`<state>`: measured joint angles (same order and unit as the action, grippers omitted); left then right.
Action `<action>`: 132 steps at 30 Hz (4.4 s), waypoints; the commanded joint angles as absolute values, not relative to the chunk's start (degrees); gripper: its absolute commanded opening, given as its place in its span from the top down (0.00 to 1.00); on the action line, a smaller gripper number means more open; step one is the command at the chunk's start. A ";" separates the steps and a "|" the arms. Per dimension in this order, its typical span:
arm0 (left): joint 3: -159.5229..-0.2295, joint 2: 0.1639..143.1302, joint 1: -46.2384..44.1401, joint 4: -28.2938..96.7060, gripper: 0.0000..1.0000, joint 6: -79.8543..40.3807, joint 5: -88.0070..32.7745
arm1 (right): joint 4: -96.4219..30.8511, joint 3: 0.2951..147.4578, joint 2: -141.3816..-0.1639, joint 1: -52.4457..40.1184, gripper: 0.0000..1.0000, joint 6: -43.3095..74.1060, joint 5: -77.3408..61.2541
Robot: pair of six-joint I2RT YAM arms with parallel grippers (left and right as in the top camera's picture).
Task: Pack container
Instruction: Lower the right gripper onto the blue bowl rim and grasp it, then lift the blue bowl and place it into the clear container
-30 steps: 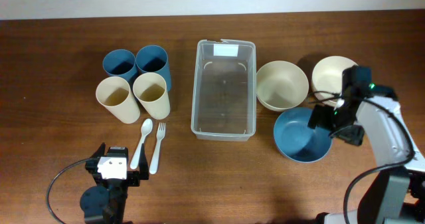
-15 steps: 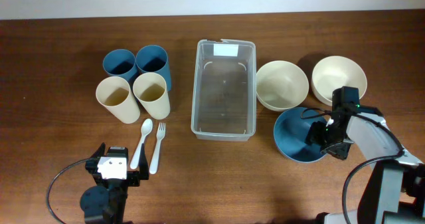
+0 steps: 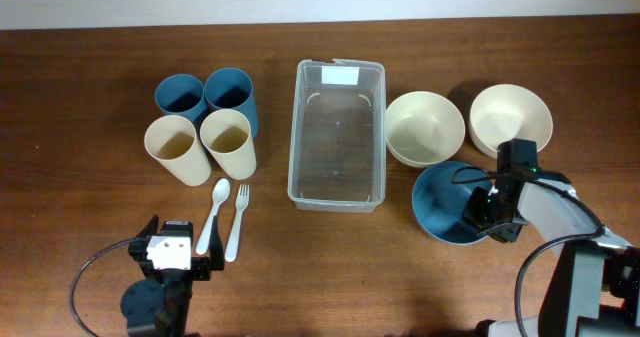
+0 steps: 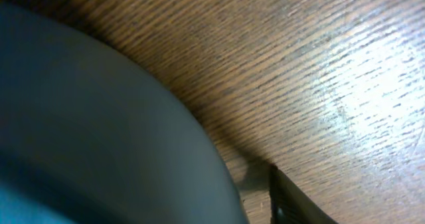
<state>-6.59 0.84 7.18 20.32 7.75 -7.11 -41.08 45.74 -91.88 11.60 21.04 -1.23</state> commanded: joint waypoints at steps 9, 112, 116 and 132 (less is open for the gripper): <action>-6.24 0.36 6.96 20.25 0.00 8.49 -7.73 | -46.72 44.10 -84.20 11.77 0.96 21.76 -0.62; -6.24 0.36 6.96 20.25 0.00 8.49 -7.73 | -45.56 107.61 -122.93 -16.14 0.72 24.03 -11.57; -6.24 0.36 6.96 20.25 0.00 8.49 -7.73 | -47.29 109.71 -122.10 -15.99 0.65 20.14 -13.32; -6.24 0.36 6.96 20.25 0.01 8.49 -7.73 | -79.07 120.84 -116.75 -2.37 0.53 19.38 0.27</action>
